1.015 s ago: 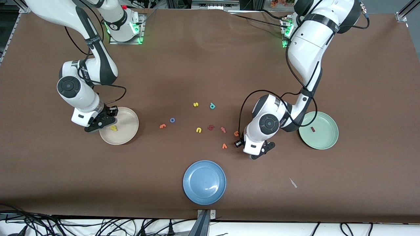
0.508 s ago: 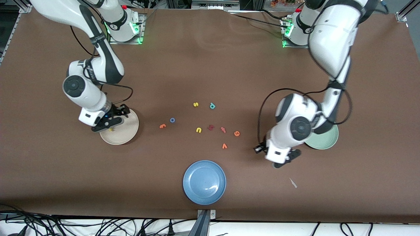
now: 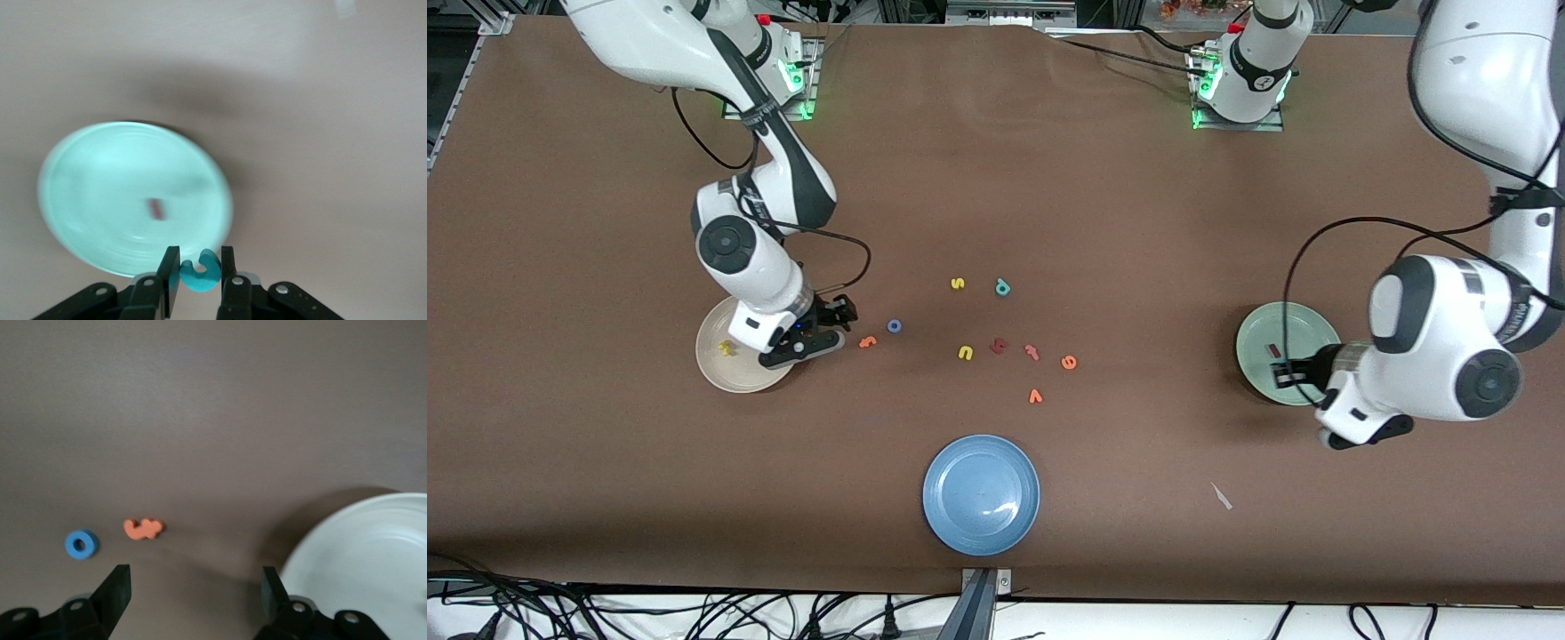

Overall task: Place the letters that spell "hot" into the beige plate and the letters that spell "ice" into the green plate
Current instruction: 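Drop the c on the green plate while the right gripper drops the h, then reach the left gripper to the e while the right gripper grasps the f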

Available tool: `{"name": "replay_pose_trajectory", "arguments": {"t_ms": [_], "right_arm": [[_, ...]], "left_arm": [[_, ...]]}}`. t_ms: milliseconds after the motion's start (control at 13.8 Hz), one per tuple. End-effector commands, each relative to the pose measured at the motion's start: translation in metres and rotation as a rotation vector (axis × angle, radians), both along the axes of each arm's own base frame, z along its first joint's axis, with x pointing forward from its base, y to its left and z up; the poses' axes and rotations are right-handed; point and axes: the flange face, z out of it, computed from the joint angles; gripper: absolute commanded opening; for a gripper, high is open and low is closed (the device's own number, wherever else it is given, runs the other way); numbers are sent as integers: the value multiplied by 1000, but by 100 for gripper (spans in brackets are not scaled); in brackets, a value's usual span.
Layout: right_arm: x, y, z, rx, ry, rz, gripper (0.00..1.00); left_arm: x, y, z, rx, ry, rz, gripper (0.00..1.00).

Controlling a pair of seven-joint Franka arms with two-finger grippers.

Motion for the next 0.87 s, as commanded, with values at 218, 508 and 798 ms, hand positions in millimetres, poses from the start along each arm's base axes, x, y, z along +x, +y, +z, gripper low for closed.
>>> {"name": "replay_pose_trajectory", "arguments": {"t_ms": [218,508,798], "right_arm": [[5,32,-33,29,-25,-4,87],[0,44,-49,39,-44,19,87],[-10,56,-61,41,-50,57,87]], "left_arm": [[-24,63,-70,29,67,-139,10],[-24,63,-71,25,53,-138,100],[-11,43,-26,33,-19,-108,100]]}}
